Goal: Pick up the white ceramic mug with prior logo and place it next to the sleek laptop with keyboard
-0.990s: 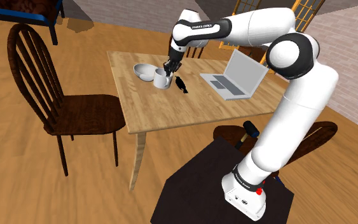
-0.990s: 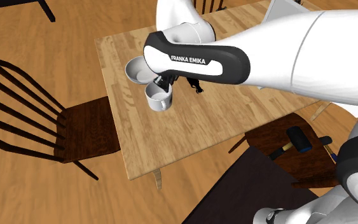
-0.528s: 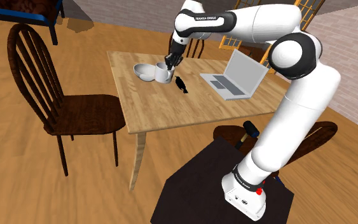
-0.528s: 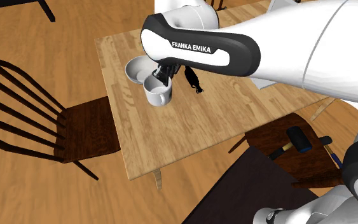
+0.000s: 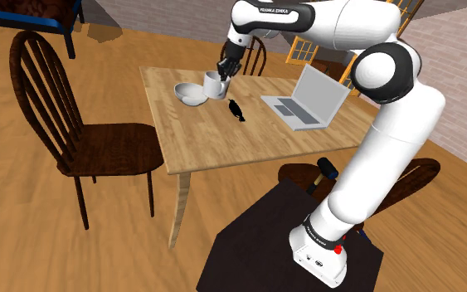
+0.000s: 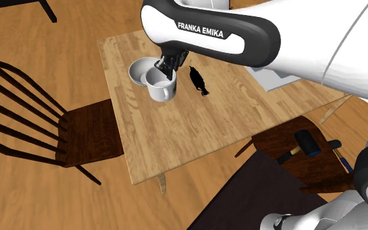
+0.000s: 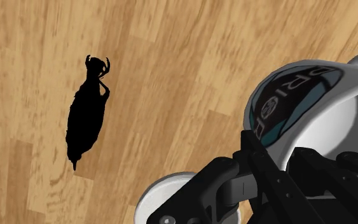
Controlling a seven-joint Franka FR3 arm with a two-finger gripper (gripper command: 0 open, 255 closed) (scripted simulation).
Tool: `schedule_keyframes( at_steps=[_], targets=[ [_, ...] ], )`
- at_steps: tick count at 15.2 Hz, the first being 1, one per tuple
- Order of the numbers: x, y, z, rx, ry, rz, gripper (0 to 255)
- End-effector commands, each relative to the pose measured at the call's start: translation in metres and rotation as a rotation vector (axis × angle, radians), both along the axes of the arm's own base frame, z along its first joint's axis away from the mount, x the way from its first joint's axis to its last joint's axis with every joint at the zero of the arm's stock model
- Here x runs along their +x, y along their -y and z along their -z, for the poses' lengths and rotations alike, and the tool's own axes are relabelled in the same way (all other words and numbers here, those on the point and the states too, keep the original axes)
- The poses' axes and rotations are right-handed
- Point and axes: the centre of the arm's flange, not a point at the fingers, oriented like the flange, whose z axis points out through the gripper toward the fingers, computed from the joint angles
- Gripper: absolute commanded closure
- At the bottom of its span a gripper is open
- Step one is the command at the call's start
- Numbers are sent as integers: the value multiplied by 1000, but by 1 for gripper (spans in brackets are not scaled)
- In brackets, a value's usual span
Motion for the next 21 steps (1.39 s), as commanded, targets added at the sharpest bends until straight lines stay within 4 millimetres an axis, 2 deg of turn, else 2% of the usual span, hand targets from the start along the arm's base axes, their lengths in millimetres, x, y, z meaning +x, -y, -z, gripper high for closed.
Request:
schedule_keyframes(
  at_steps=[1, 21],
  targets=[
    [-1, -1, -11, 0, 0, 0, 255],
    [-1, -1, -116, 0, 0, 0, 255]
  ],
)
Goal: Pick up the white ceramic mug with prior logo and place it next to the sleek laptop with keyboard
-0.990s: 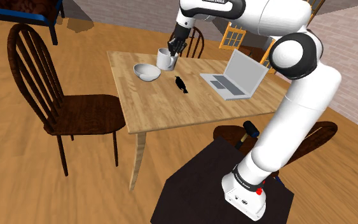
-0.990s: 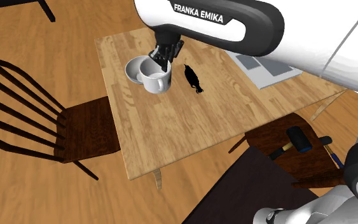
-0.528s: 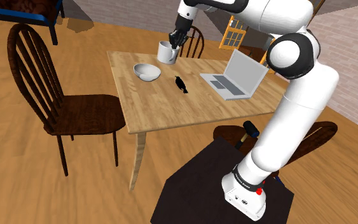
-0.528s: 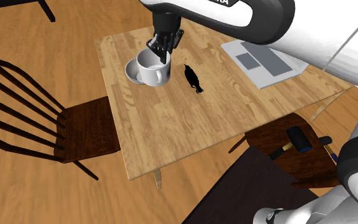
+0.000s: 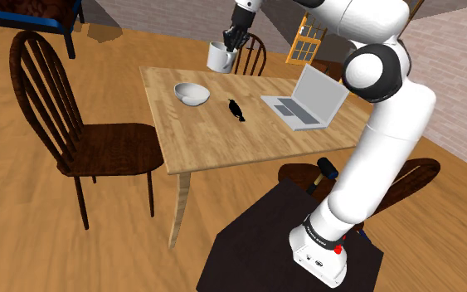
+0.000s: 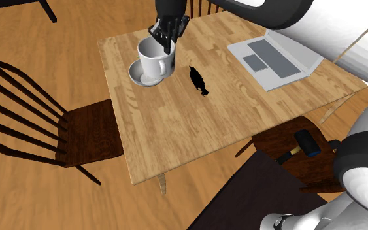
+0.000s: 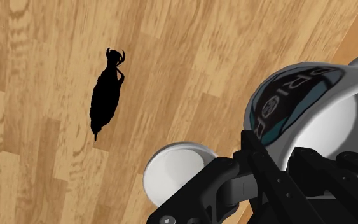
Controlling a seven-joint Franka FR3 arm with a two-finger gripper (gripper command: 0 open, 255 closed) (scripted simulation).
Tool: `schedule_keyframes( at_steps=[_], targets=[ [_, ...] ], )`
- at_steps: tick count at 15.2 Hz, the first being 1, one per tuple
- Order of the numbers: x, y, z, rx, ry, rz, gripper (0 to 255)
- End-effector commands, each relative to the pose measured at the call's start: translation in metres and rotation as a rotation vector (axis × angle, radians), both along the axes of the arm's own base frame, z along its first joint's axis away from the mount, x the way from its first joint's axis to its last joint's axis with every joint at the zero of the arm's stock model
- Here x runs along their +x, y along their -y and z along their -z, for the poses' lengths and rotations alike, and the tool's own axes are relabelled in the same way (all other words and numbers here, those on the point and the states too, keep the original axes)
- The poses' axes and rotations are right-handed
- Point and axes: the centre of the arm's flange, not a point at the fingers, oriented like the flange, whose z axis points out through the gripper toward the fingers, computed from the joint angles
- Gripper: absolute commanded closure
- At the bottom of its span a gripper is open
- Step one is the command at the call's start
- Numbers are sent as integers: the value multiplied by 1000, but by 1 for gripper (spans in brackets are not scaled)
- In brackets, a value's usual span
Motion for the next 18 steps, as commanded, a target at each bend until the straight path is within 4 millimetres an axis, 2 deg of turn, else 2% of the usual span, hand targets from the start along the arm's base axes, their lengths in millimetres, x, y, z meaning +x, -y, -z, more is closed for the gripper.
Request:
schedule_keyframes(
  at_steps=[1, 7, 18],
  targets=[
    [-1, -1, -12, 0, 0, 0, 255],
    [-1, -1, -38, 0, 0, 0, 255],
    [-98, 106, -39, 0, 0, 0, 255]
  ],
)
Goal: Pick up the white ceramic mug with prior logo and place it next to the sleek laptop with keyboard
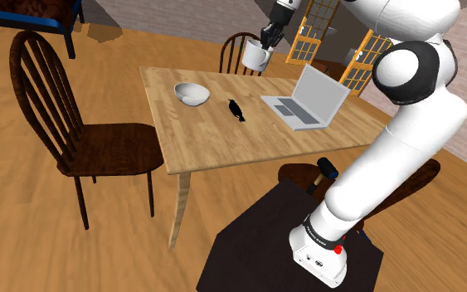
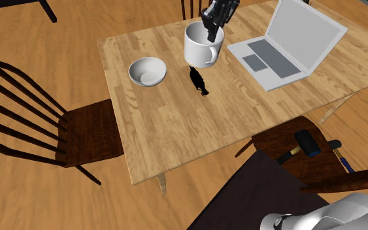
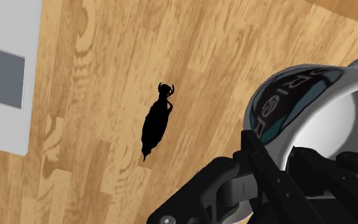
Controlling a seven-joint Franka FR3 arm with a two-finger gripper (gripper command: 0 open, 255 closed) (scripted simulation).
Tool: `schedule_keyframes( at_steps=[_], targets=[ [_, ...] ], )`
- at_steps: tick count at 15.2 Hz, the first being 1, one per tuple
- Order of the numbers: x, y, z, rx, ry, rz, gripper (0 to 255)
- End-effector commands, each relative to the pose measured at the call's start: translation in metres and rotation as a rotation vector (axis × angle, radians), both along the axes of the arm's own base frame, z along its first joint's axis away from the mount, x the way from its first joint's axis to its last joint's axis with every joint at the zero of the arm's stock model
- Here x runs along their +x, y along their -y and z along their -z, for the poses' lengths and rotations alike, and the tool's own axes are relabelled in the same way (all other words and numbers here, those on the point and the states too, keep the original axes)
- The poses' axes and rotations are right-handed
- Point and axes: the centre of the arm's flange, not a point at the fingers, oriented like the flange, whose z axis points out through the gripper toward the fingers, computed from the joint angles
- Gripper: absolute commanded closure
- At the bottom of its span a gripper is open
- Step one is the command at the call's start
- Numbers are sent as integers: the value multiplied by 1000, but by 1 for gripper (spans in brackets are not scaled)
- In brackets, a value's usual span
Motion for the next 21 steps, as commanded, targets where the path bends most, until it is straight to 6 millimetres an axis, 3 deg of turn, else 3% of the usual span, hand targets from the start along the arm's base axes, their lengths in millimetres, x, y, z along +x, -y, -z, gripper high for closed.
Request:
schedule_keyframes(
  at_steps=[1, 21],
  targets=[
    [-21, 20, 0, 0, 0, -1, 255],
    [-198, 215, -1, 0, 0, -1, 255]
  ],
)
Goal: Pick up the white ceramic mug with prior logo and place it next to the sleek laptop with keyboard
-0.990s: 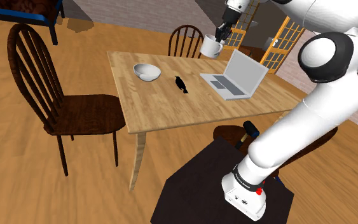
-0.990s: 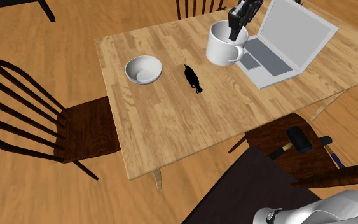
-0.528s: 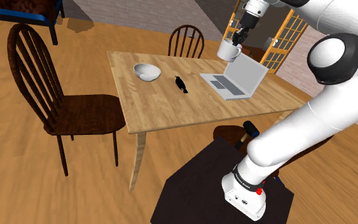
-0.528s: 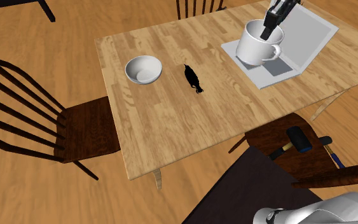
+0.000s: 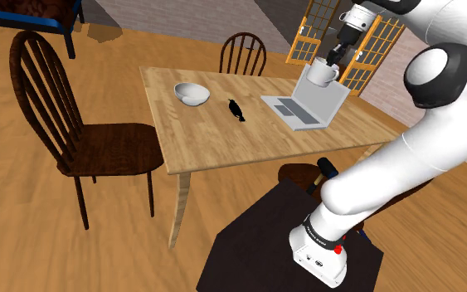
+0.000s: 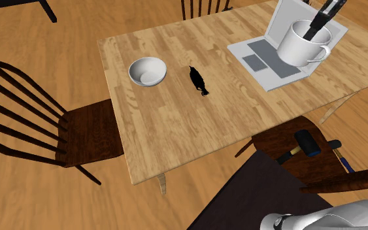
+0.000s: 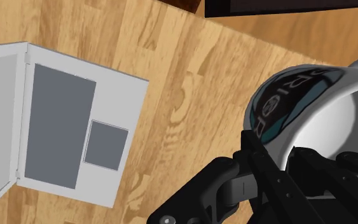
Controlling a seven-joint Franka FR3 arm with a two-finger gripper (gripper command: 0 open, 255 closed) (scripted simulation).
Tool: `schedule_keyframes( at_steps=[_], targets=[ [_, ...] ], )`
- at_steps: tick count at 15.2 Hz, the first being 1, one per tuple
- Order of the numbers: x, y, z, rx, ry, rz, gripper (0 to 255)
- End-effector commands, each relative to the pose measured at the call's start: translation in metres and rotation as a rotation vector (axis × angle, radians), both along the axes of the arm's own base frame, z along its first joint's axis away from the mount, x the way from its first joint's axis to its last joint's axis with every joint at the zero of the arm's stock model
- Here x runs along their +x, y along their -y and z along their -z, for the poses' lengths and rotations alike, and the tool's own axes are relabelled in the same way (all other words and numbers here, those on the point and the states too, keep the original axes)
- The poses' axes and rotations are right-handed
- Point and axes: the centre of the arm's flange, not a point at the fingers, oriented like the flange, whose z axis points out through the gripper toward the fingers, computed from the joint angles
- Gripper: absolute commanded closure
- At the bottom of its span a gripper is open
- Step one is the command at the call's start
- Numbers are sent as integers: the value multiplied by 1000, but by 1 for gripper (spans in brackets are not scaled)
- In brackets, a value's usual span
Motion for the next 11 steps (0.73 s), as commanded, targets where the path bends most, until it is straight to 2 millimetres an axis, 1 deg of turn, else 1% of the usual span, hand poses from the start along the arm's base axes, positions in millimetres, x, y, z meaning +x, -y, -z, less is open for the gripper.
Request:
schedule_keyframes(
  at_steps=[1, 8, 9, 11],
  targets=[
    [-17, 20, -1, 0, 0, -2, 255],
    [-79, 88, -1, 0, 0, -2, 255],
    [-96, 107, -1, 0, 0, -2, 255],
    [-96, 107, 9, 0, 0, -2, 255]
  ],
)
